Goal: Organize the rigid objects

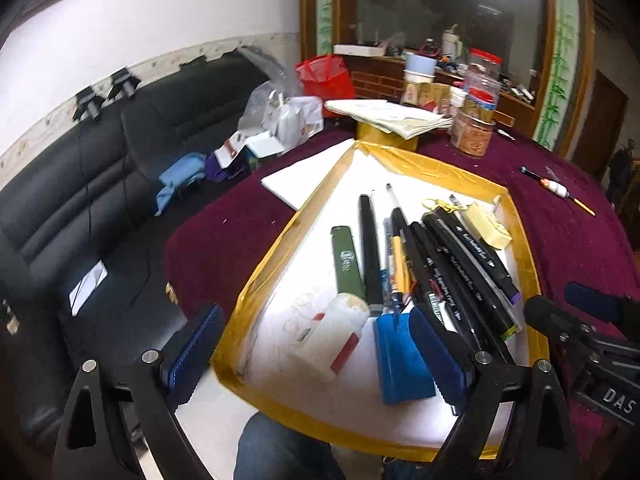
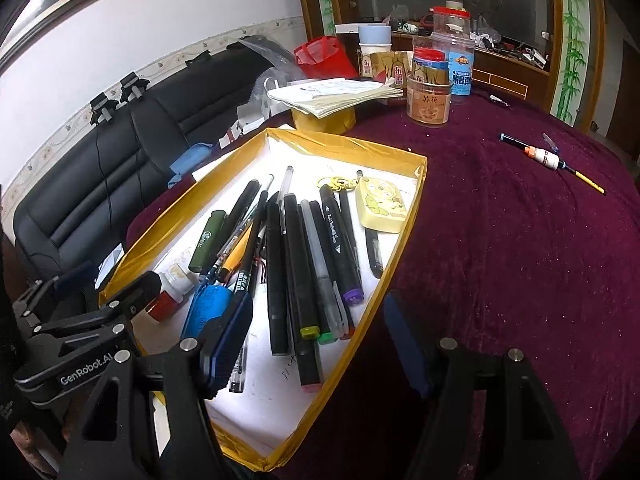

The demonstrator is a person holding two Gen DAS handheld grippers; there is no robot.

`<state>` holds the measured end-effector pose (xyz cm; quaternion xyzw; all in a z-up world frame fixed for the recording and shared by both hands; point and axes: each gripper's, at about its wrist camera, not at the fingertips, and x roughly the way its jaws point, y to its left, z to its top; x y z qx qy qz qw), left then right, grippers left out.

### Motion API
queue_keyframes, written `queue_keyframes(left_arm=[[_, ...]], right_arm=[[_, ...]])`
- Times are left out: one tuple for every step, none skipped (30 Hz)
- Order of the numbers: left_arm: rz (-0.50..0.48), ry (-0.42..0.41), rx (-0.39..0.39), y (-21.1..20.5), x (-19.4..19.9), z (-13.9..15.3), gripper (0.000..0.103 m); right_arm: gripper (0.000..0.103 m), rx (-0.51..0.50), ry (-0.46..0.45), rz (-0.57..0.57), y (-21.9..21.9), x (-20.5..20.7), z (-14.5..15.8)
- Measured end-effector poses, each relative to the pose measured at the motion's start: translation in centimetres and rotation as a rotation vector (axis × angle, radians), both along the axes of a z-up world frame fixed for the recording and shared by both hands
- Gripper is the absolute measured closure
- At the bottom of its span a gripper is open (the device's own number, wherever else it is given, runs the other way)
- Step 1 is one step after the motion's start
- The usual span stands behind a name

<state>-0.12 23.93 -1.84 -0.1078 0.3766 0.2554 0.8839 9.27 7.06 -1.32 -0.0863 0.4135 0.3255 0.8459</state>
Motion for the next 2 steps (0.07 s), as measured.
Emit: queue_keyframes(left_arm=[[0.0,-0.011,-0.002,0.11,-0.04,0.04,0.007],[0.004,-0.025,-0.003,0.24,-0.06,0.12,0.007]], right_arm=[[0.036,-0.005,-0.002,-0.002,0.11,0.04,-0.03],[0.036,-0.011,-0.004,-0.002,0.25,0.08,-0.05]])
